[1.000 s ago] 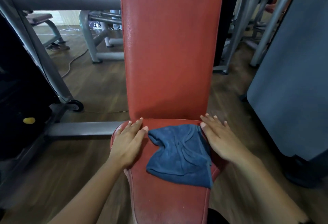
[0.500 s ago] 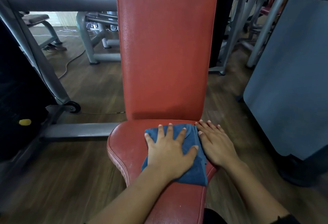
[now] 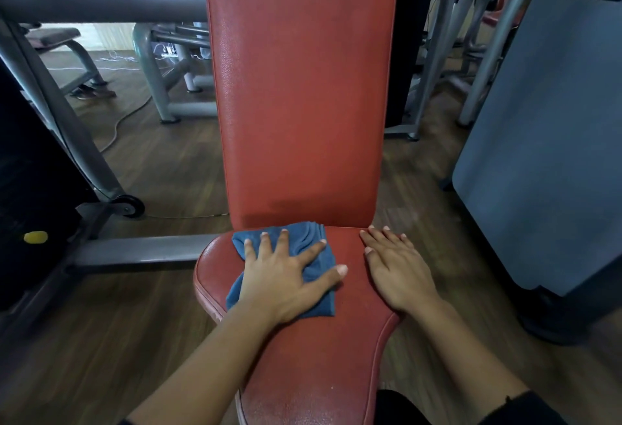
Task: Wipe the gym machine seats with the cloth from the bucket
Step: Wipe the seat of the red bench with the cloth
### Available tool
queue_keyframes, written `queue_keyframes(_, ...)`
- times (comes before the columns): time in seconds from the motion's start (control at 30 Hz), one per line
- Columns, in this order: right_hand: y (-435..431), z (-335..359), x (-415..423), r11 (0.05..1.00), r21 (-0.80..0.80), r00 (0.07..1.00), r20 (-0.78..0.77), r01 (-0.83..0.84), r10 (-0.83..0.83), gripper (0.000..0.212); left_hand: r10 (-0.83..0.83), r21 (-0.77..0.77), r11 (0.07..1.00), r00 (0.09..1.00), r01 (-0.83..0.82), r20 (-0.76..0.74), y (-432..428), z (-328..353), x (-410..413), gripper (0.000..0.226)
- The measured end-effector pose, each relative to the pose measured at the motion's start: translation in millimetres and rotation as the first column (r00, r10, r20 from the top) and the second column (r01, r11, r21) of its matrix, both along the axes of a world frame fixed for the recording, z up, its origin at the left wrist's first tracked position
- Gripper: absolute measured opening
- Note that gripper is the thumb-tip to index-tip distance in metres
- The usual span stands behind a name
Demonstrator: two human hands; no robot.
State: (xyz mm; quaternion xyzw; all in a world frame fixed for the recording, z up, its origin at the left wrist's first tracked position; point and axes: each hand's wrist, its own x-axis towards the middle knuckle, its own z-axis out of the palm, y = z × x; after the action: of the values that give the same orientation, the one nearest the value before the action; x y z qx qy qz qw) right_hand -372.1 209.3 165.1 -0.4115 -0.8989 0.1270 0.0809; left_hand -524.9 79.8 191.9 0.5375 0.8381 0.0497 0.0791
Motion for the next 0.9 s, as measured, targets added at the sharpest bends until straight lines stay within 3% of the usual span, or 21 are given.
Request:
queue_keyframes(0.17,-1.4,4.1,-1.8,1.0,-0.008,1.0,-0.019,-0.017,0.017,0.058,-0.057,0.09,0.994,0.998,0.057,0.006,-38.7,0.8,-3.9,0.074)
queue_keyframes(0.23,-2.0,5.0,-3.0,1.0,-0.005,1.0,-0.014,-0.017,0.017,0.048,-0.019,0.123,0.992,1.0,0.016,0.02,-45.6,-0.8,-12.2,0.073)
queue_keyframes(0.4,-3.8,4.4,-4.4,1.0,0.003,1.0,-0.012,-0.007,0.007,0.047,0.135,0.066,0.989,0.991,-0.136,0.02,-25.9,3.6,-11.4,0.082)
queue_keyframes(0.6,-3.4,2.2,-3.7,1.0,0.011,1.0,-0.027,-0.002,0.002,0.046,-0.065,0.107,0.993,0.993,0.055,0.095,-67.3,11.5,30.6,0.07)
queue_keyframes(0.73,-3.4,2.3,-3.8,1.0,0.005,1.0,-0.029,0.006,-0.006,0.046,-0.029,0.205,0.979,0.98,-0.012,0.195,-82.6,12.0,26.2,0.062)
queue_keyframes(0.9,-4.6,3.7,-3.8,1.0,0.005,1.0,-0.017,0.005,-0.005,0.046,0.028,0.118,0.992,0.996,-0.038,0.084,-60.1,17.3,47.5,0.074)
